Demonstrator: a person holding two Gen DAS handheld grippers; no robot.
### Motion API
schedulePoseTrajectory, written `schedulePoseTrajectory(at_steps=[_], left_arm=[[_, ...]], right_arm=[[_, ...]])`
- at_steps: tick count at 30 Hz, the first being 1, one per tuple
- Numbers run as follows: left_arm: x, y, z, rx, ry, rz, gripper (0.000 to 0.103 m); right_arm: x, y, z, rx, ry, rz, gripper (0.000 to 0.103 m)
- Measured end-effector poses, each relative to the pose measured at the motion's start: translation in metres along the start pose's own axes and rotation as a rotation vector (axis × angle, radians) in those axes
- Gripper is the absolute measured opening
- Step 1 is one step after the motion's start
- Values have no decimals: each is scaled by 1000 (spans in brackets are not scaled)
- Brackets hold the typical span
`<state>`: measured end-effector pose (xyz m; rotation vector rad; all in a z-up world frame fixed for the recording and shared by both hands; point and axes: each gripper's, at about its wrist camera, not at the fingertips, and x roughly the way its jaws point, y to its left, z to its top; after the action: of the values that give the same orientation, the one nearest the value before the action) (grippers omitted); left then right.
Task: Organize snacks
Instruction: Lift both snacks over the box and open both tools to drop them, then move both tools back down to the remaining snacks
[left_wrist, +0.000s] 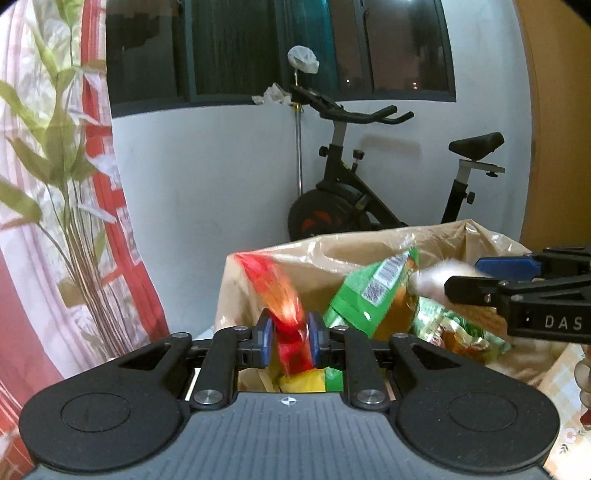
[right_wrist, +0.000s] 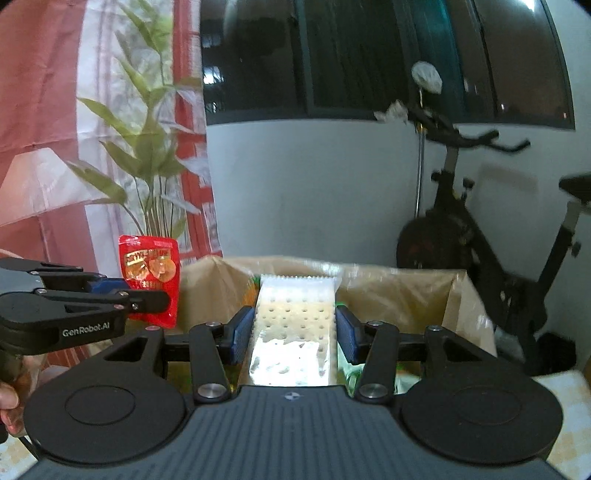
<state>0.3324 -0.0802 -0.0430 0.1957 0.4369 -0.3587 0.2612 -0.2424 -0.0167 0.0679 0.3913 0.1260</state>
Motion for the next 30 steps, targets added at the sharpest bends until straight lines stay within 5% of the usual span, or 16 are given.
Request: schedulePoseTrajectory(at_steps=[2, 10, 22, 30], left_arm=[[-5, 3, -4, -16, 1, -7, 49], [-36, 9, -8, -70, -38, -47, 59], [-97, 2, -47, -143, -104, -86, 60], [-111, 7, -86, -182, -57, -57, 60]], right_arm=[[-3, -1, -1, -1, 4, -22, 51], [-29, 3, -8, 14, -11, -25, 64], [-83, 31, -37, -28, -97, -15, 64], [-95, 42, -68, -5, -59, -4, 64]])
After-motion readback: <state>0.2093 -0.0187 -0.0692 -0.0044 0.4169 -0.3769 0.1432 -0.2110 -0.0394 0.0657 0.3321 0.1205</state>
